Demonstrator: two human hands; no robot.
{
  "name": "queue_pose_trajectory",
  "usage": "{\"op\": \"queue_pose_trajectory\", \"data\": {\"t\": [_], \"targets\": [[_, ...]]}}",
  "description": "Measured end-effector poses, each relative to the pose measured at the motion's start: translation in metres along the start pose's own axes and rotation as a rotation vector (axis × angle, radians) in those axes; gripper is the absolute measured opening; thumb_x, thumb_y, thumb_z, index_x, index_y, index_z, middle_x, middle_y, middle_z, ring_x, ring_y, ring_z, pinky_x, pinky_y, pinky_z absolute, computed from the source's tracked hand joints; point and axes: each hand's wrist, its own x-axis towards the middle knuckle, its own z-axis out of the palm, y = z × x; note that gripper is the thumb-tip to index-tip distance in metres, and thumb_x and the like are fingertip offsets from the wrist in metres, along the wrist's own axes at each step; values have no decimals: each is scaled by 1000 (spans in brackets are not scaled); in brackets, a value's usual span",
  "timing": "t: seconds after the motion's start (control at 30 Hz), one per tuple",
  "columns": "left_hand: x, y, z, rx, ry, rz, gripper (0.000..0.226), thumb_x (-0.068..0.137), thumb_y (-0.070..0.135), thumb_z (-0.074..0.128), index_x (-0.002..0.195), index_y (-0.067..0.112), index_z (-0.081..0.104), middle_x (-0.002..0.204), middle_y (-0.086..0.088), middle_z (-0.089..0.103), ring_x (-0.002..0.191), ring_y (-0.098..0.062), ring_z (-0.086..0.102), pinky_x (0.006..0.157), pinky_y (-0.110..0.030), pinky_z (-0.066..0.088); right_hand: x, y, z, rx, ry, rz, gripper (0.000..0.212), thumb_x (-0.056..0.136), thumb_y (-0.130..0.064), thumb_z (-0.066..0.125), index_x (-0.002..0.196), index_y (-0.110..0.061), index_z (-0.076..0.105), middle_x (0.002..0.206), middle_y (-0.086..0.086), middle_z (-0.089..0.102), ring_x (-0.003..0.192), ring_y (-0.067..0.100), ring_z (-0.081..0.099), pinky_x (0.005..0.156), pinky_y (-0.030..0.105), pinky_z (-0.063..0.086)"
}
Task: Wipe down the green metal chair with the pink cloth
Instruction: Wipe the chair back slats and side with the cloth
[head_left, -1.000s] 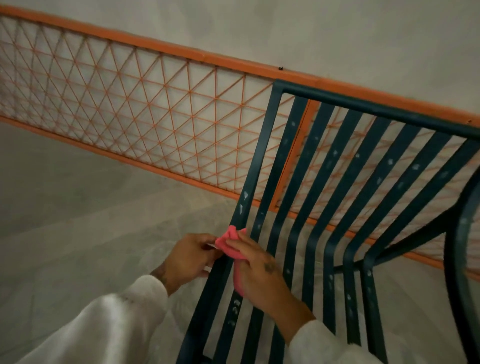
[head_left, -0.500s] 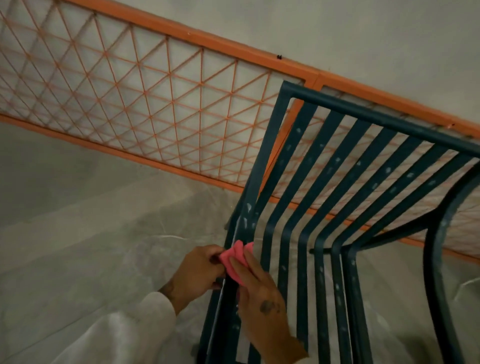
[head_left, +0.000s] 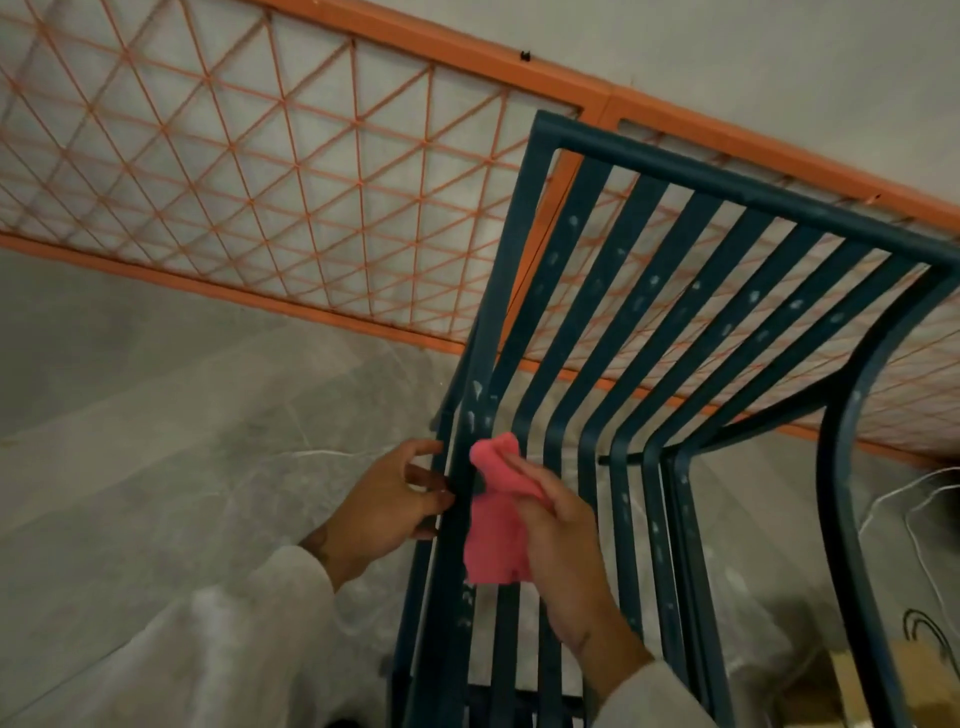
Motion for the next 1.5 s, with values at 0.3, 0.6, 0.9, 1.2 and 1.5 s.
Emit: {"op": "queue_pose_trajectory", "data": {"t": [0.3, 0.6, 0.9, 1.2, 1.5], "targets": [[5, -5, 3, -4, -24, -42, 47, 89, 3, 65, 129, 25, 53, 116, -11, 62, 98, -26, 67, 72, -36, 62, 123, -40, 4, -956, 125, -916, 60, 80, 11, 63, 135, -11, 60, 144, 6, 55, 135, 28, 45, 113, 45, 39], [3, 1, -2, 38, -71, -40, 27, 88, 2, 65, 113, 11, 65, 111, -12, 69, 98, -22, 70, 79, -37, 61, 29, 43, 17, -843, -3, -943, 50, 85, -2, 49, 132, -15, 62, 141, 1, 58, 135, 14, 43, 103, 42, 49], [3, 8, 2, 51, -40, -63, 82, 85, 0, 69, 149, 26, 25, 113, -12, 65, 98, -26, 68, 74, -38, 61, 116, -7, -11, -987, -132, -937, 81, 73, 22, 51, 143, -17, 51, 155, 1, 40, 120, 19, 42, 100, 37, 45], [1, 5, 4, 154, -38, 28, 52, 88, 8, 67, 135, 22, 49, 114, -2, 63, 99, -17, 67, 70, -28, 61, 41, 60, -6, -761, -216, -859, 75, 85, 11, 67, 148, -25, 43, 161, -7, 30, 138, 10, 42, 103, 31, 44], [14, 21, 2, 137, 25, 52, 73, 82, 3, 73, 137, 39, 40, 110, -1, 64, 97, -19, 67, 74, -35, 61, 117, -1, -34, -1108, -257, -948, 91, 73, 20, 55, 150, -27, 41, 160, -12, 29, 102, 21, 45, 86, 41, 47]]}}
